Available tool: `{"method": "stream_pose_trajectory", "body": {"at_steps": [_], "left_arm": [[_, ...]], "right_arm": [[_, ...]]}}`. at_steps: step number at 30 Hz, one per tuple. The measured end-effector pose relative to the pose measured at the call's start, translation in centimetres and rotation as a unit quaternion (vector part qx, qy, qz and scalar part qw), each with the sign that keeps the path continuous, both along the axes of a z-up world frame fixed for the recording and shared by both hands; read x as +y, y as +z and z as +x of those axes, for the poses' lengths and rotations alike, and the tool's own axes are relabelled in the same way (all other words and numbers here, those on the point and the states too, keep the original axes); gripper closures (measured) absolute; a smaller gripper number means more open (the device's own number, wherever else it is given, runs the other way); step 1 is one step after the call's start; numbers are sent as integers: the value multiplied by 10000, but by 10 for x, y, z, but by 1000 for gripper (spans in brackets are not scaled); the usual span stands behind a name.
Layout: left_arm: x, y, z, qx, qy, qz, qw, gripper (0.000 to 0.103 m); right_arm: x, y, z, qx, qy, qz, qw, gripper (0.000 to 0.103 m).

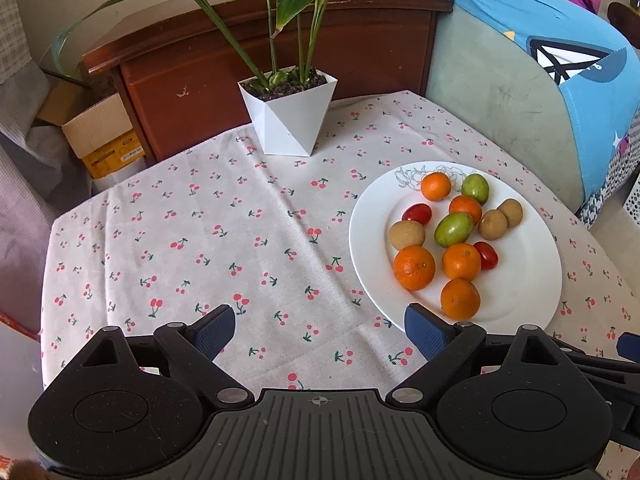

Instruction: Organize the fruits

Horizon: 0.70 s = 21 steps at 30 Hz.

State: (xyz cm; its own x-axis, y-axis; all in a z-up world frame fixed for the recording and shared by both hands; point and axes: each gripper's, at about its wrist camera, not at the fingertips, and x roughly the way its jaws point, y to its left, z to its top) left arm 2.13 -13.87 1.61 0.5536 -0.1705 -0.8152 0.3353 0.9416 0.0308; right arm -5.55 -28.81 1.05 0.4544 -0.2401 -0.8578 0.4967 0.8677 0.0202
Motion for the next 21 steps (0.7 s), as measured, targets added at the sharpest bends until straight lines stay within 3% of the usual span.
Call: {"method": "stream_pose_trajectory", "body": {"at_steps": [21], "left_arm": [[-2,-1,0,-31,-40,43,10000,10]], "right_arm": [[0,0,0,-55,26,-82,9999,9]]}}
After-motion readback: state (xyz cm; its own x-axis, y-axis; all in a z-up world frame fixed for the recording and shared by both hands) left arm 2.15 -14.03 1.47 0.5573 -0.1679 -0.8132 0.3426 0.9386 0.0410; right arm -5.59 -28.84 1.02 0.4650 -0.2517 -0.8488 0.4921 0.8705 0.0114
